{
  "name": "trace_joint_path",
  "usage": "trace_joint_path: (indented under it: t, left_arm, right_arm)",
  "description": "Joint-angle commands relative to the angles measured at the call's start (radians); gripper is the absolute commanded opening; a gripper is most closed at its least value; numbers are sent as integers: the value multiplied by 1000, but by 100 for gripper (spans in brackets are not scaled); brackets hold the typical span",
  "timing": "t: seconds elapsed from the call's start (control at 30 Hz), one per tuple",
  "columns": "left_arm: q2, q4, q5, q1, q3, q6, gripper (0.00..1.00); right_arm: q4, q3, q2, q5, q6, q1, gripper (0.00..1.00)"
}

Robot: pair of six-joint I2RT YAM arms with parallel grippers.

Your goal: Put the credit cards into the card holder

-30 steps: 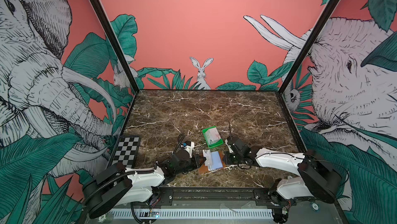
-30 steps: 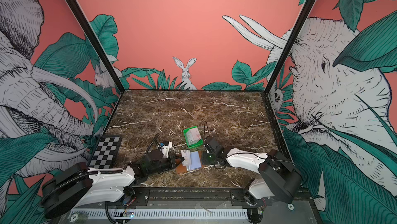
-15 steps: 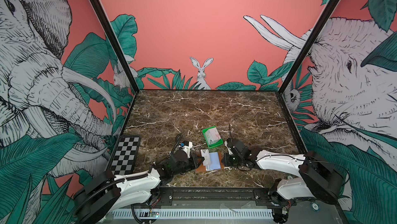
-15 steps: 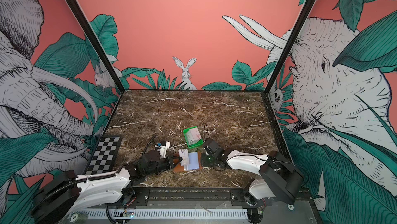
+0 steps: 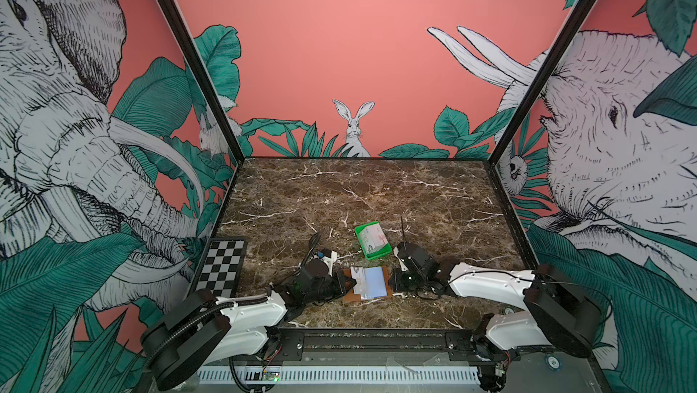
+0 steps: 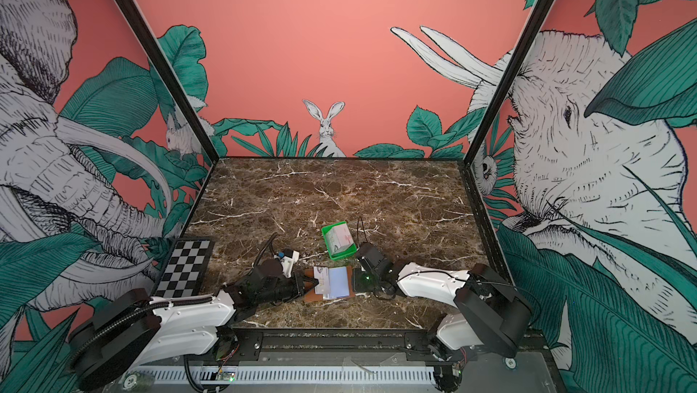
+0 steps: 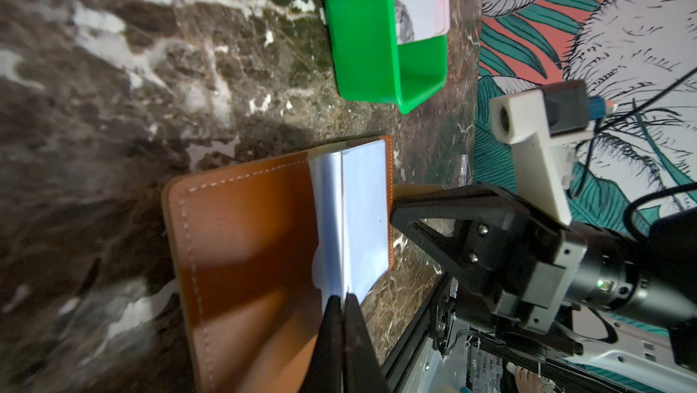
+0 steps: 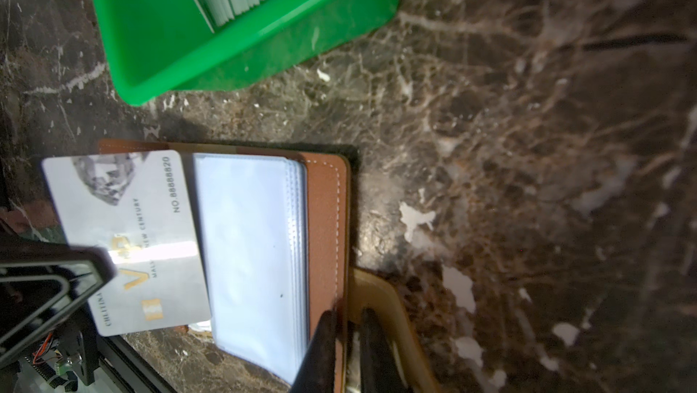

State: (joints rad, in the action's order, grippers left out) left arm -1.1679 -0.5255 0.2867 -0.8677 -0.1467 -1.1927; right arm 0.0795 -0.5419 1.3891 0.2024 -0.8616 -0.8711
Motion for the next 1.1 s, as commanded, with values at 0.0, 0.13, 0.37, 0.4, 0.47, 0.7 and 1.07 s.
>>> trace_joint_path:
  t: [0.0,0.13,0.37,0.4,0.47,0.7,1.07]
  left_arm:
    - [-23,-44,22,4,-5,9,0]
    - [-44,-63,14,4,4,-3,0]
    - [-53,-58,11,4,4,-13,0]
    - [-55,-57,13,4,3,-16,0]
    - [-63,-54,7,4,6,-29,0]
    - [-69,-49,-7,4,22,-73,0]
    - [-61,-30,15,3,22,-100,0]
  right_arm:
    - [69,-3,24,-5,1,-10,14]
    - [71,-5,28,-5,5,-11,14]
    - [68,-3,33,-8,3,-12,14]
    - [65,-1,33,-10,2,-12,14]
    - [65,-2,32,-10,1,-12,14]
    - [63,0,34,-11,1,-14,14]
    - [60,-1,42,-18,0,-17,14]
